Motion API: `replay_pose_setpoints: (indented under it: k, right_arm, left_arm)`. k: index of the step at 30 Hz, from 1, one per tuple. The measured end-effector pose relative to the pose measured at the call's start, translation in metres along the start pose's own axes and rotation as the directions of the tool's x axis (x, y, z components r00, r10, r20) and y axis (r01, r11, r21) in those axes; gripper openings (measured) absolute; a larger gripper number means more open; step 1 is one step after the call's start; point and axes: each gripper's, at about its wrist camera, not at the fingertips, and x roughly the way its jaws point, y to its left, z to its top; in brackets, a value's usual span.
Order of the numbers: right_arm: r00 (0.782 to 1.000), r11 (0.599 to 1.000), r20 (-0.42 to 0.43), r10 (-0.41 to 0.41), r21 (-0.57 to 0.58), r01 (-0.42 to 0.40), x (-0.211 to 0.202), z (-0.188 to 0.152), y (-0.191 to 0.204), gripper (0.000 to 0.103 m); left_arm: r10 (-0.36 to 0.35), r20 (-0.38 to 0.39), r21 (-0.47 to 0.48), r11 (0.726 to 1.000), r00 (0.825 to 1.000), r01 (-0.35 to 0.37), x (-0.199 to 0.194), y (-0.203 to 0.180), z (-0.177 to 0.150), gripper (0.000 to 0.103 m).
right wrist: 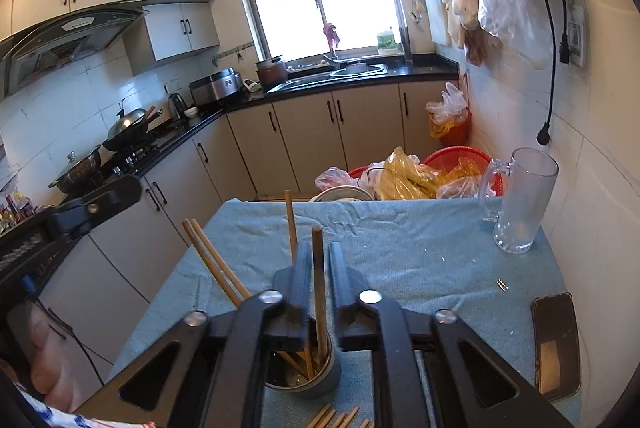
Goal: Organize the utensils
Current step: 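Open both grippers to release the chopsticks into the cup, then move both open grippers back down to the loose chopsticks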
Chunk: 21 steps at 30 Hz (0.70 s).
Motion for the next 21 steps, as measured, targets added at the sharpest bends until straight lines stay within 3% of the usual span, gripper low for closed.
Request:
replay_pose_setpoints:
  k: [1, 2, 6, 11, 16, 21]
  right_arm:
    - [1.0, 1.0, 0.005, 0.001, 0.006, -0.001, -0.002, 0.0, -0.001, 0.038]
    - [1.0, 1.0, 0.018, -0.004, 0.009, 0.004, -0.006, 0.0, -0.001, 0.043]
    - [0.998, 1.0, 0.053, -0.024, 0.004, 0.024, -0.026, 0.001, -0.001, 0.043]
    - [0.996, 0.999, 0.077, -0.042, 0.021, 0.04, -0.058, -0.012, -0.007, 0.058]
    - [0.998, 0.997, -0.011, -0.064, 0.03, 0.065, -0.063, -0.059, -0.022, 0.062]
    - [0.977, 0.998, -0.212, -0.037, 0.032, 0.045, -0.036, -0.138, -0.034, 0.059]
  left_arm:
    - [0.0, 0.007, -0.004, 1.0, 1.0, 0.0, -0.006, 0.002, -0.002, 0.033]
    - [0.001, 0.018, -0.008, 1.0, 1.0, -0.001, -0.012, 0.004, -0.003, 0.034]
    - [0.02, 0.059, 0.002, 1.0, 0.998, -0.02, -0.041, 0.011, -0.015, 0.045]
    - [0.093, 0.073, 0.037, 0.995, 0.993, -0.096, -0.07, 0.025, -0.053, 0.058]
    - [0.103, -0.056, 0.028, 0.994, 0.993, -0.102, -0.065, 0.044, -0.104, 0.059]
    - [0.072, -0.21, 0.043, 0.997, 0.975, -0.064, -0.042, 0.045, -0.155, 0.059]
